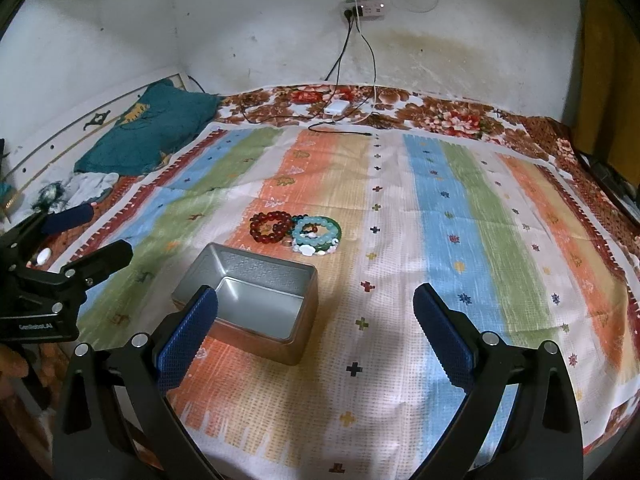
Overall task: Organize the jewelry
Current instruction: 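Move both grippers toward the cluster of bead bracelets beside the tin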
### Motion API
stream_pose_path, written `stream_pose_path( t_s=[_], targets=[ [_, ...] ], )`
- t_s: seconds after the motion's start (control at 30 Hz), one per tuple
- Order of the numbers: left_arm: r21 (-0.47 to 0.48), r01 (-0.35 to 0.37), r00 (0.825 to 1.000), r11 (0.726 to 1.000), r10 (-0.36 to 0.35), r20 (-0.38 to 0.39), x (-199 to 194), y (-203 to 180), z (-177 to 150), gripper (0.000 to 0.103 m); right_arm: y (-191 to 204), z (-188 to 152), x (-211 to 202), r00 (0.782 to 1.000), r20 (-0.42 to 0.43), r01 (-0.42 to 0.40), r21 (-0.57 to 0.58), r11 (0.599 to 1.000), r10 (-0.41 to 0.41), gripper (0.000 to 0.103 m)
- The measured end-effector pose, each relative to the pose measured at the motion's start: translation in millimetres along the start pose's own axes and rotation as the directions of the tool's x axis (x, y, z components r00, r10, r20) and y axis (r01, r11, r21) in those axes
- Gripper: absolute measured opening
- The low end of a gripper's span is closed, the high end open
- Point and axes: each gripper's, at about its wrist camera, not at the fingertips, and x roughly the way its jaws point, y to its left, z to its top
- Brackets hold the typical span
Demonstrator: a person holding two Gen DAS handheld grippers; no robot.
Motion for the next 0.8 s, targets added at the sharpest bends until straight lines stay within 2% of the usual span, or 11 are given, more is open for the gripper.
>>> stream_pose_path(
  t_s=[0.37, 0.8],
  targets=[
    [-0.05, -0.008, 0.999, 0.999, 0.006, -0.033, 3.3, 8.4, -0.8, 0.098, 0.0, -0.1, -0.7, 1.0, 0.003, 0.001, -0.004, 1.0, -0.001, 0.099],
    [-0.051, -0.021, 0.998, 0.998, 0.018, -0.056, 7.1, 11.3, -2.7, 0.098, 0.1, 0.3, 3.4, 1.0, -0.012, 0.002, -0.005, 1.0, -0.002, 0.099]
  ],
)
